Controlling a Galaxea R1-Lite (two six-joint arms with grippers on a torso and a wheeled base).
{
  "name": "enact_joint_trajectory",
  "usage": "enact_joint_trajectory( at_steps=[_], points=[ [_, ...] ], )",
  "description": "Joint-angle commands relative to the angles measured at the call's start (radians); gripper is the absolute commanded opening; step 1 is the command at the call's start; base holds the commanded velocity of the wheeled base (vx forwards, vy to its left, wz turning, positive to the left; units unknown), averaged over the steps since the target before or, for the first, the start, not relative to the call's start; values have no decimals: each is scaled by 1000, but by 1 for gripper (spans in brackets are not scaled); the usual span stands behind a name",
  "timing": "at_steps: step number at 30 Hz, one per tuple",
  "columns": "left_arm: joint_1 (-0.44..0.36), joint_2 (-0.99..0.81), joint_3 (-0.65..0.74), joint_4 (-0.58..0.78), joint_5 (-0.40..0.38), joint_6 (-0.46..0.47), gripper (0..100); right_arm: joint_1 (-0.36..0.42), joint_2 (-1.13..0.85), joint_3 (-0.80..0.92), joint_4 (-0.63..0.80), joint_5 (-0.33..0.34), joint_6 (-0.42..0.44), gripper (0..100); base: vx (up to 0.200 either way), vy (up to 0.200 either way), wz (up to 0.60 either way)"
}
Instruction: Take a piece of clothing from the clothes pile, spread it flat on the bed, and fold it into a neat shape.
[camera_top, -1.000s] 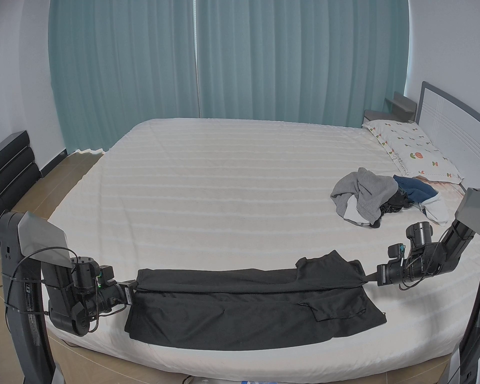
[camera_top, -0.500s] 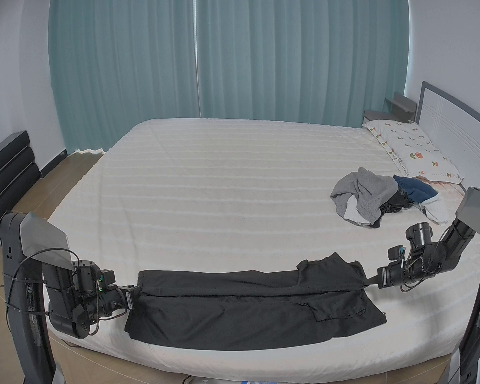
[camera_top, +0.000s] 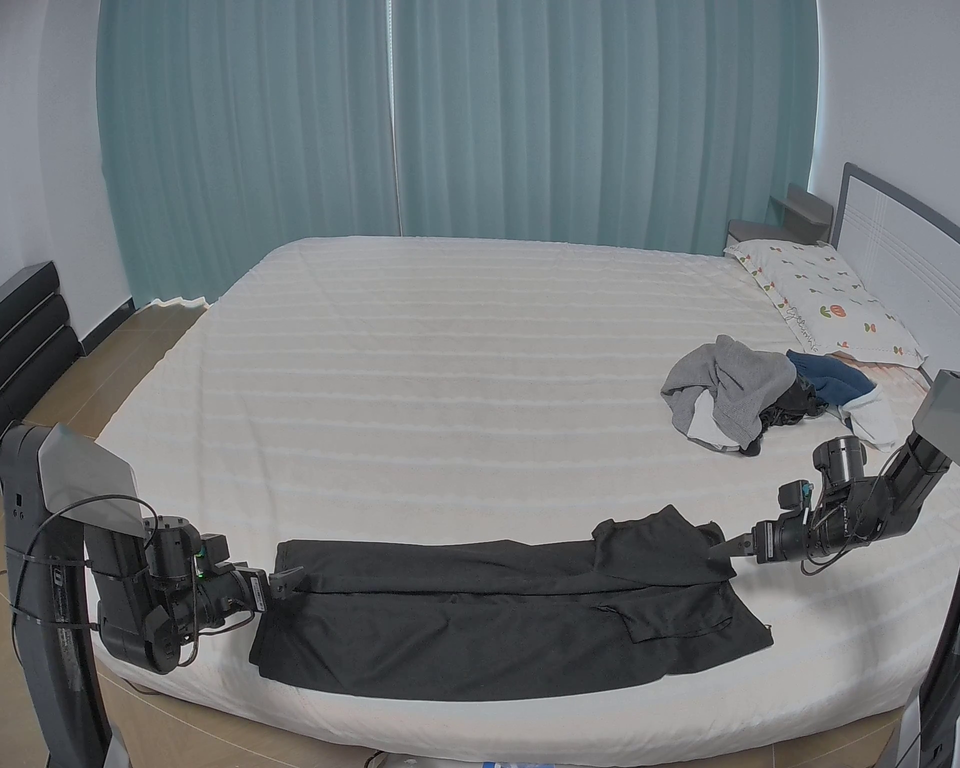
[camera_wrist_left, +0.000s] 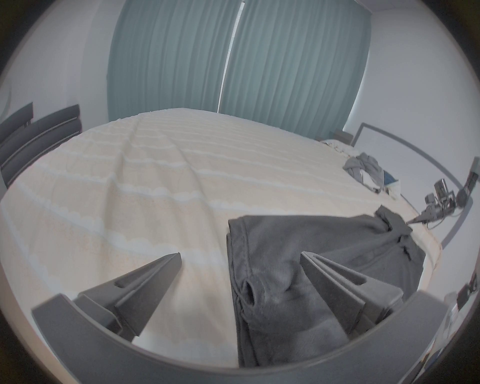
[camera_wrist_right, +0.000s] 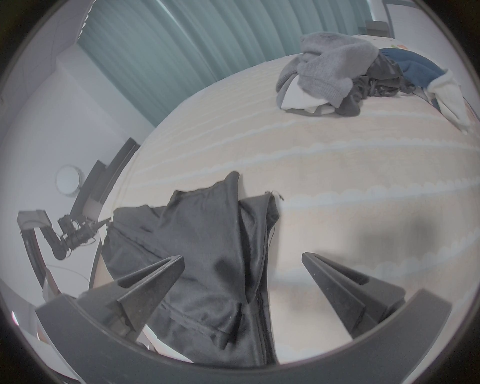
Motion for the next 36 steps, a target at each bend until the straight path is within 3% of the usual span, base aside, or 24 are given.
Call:
enact_joint_trajectory(
  at_steps=[1, 7, 11, 12, 14, 21, 25, 33, 34, 36],
  points=[
    [5, -7, -45, -1, -4, -73, 100, -14, -15, -43, -6, 2, 59, 100, 0, 0, 0],
    [-7, -7, -145, 34, 4, -280, 100, -20, 23, -115, -6, 5, 186, 100, 0, 0, 0],
    [-24, -7, -225, 145, 11, -389, 100, -19, 56, -172, -5, 8, 318, 100, 0, 0, 0],
    [-24, -7, -225, 145, 11, -389, 100, -19, 56, -172, -5, 8, 318, 100, 0, 0, 0],
    [-44, -10, -288, 241, 13, -485, 100, -19, 82, -216, -3, 27, 416, 100, 0, 0, 0],
    [-51, -14, -395, 427, 39, -562, 100, -25, 118, -264, 8, 88, 501, 100, 0, 0, 0],
    [-53, -13, -426, 448, 56, -619, 100, -23, 143, -285, 4, 88, 533, 100, 0, 0, 0],
    [-53, -16, -415, 458, 56, -622, 100, -20, 155, -295, -3, 88, 574, 100, 0, 0, 0],
    [-53, -16, -410, 458, 57, -622, 0, -19, 158, -295, -3, 88, 574, 100, 0, 0, 0],
    [-53, -16, -410, 459, 57, -622, 0, -19, 158, -295, -3, 88, 574, 100, 0, 0, 0]
  ],
)
